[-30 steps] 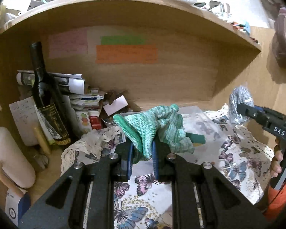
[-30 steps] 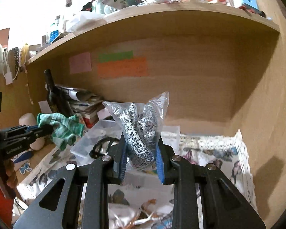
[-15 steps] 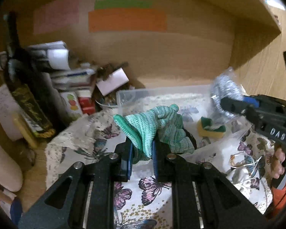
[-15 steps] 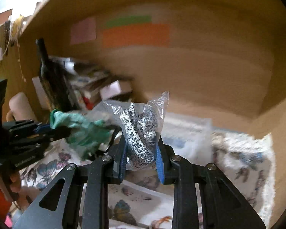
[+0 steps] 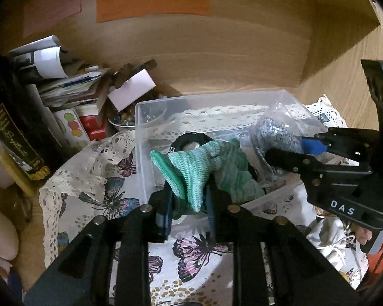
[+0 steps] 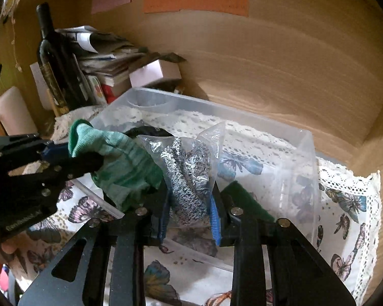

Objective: Organize soft objects
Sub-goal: 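Lower the sock and bagged item into the clear box and open both tools, then grasp the floral cloth with the left tool while the right tool grasps the white drawstring pouch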

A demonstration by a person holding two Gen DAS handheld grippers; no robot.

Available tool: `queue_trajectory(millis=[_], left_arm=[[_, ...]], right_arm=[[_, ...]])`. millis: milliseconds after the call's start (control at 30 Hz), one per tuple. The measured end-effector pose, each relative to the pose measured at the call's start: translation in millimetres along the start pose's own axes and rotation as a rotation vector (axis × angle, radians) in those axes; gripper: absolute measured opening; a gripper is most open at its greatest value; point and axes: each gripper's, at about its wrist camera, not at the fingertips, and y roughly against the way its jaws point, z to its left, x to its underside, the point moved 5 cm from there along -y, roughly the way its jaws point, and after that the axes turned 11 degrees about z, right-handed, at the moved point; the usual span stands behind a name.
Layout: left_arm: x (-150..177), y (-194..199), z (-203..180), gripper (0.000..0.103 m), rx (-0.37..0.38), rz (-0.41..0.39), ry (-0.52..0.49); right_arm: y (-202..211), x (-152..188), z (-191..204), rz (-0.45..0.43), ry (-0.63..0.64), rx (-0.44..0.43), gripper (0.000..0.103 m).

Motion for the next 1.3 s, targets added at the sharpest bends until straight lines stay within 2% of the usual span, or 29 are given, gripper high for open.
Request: queue_trajectory(millis=[33,67,133,333,467,533,600,633,667,767,933,1067,1300], left_arm=[[0.2,1.4,1.1,0.041,0.003,0.001,0.005],[0.6,3.0,1.2,0.046,0.009,0.002,0.008],[0.6,7.9,1.3,0.055,0.019,-0.005,0.012],[2.6,30.6,-6.0,0.071,0.019,-0.064,-0.029],[3.6,49.8,-7.9,0.08,0.028,-0.108,-0.034],[5.4,61.5,-9.1,0.093,0.025,-0.128,-0.035],[7.2,72.1,-9.2,0.1,0.025,-0.146,-0.031],[9.0,79.1,-9.4,0.1,0.025,-0.161,-0.025],[12.3,83.6,-9.4,0.1,0.032,-0.131,-0.007],[19.3,96.4,-9.9,0.102,0.026,-0.138,-0.002],[38.3,105.0,-14.2,0.102,0.028,-0.148,0.008],[57.1,100.9,-16.3,0.102,0.01,-0.125,-0.006],[94.5,76.9,-17.7,0.102,0.032,-0.026,-0.003]], right_arm=[[0.0,-0.6,0.0,0.001,0.001,-0.002,0.031],[1.9,-0.2,-0.1,-0.003,0.003,0.0,0.034],[4.0,-1.5,1.0,-0.021,0.001,0.01,0.053],[34.0,-1.3,0.8,-0.103,-0.001,0.041,0.074],[63.5,3.8,0.5,-0.172,-0.009,0.049,0.079],[75.6,6.1,1.2,-0.198,-0.011,0.05,0.083],[90.1,10.9,2.1,-0.228,-0.013,0.05,0.084],[95.3,13.2,3.1,-0.239,-0.014,0.048,0.084],[100.8,16.2,4.6,-0.25,-0.015,0.047,0.085],[115.1,28.3,7.5,-0.276,-0.023,0.05,0.087],[120.8,49.1,11.7,-0.276,-0.045,0.036,0.087],[116.2,67.6,13.8,-0.251,-0.062,0.028,0.087],[91.9,100.2,13.1,-0.153,-0.11,0.012,0.087]])
